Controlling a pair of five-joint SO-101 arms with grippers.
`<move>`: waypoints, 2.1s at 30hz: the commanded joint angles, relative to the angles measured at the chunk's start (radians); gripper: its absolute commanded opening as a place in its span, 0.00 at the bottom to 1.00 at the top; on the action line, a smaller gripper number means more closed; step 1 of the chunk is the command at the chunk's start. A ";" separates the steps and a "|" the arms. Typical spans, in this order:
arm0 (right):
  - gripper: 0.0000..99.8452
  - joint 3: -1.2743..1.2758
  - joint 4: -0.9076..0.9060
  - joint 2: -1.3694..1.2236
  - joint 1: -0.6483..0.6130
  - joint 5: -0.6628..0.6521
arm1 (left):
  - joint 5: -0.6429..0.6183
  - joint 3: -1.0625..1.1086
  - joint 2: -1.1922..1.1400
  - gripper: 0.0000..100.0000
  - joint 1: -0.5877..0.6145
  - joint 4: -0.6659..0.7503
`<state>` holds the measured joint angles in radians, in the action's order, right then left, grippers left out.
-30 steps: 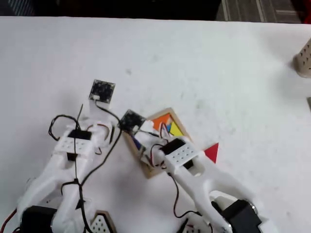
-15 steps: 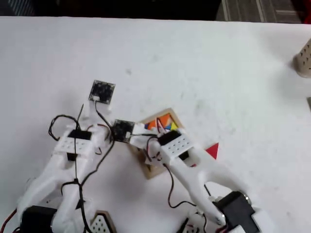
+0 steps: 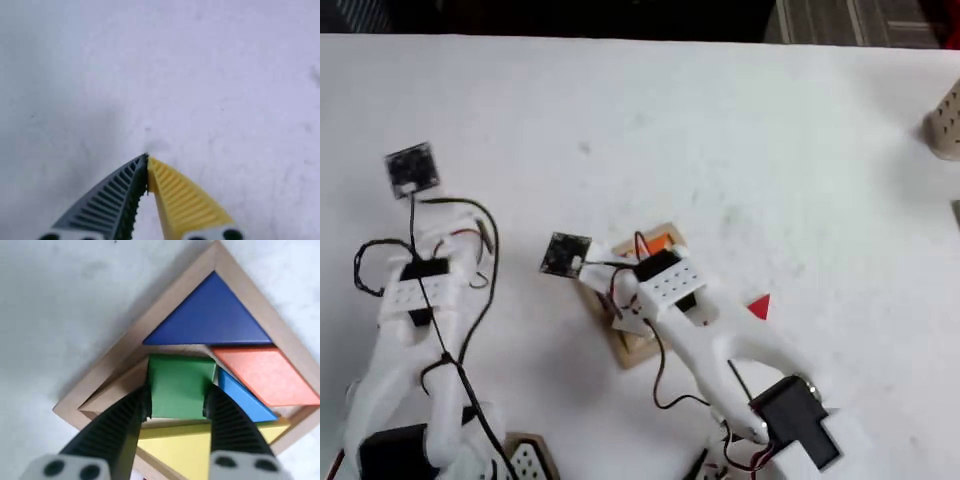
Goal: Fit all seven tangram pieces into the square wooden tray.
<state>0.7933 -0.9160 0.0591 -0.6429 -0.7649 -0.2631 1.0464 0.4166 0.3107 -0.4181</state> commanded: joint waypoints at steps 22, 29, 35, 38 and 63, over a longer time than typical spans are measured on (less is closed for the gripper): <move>0.11 0.015 -0.059 -0.051 0.053 0.002 | -0.028 -0.086 0.004 0.02 0.200 0.066; 0.02 0.005 -0.061 -0.041 0.059 0.012 | -0.028 -0.084 0.004 0.02 0.177 0.066; 0.02 -0.072 -0.185 0.093 0.110 0.118 | -0.026 -0.072 0.004 0.02 0.156 0.083; 0.02 -0.092 -0.246 0.200 0.163 0.130 | -0.026 -0.064 0.004 0.02 0.151 0.098; 0.22 -0.089 -0.134 0.366 1.106 -0.005 | -0.018 -0.034 0.004 0.02 0.048 0.103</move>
<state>0.7380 -1.1185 0.4641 0.3943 -0.7587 -0.2800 1.0203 0.4166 0.3782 -0.3414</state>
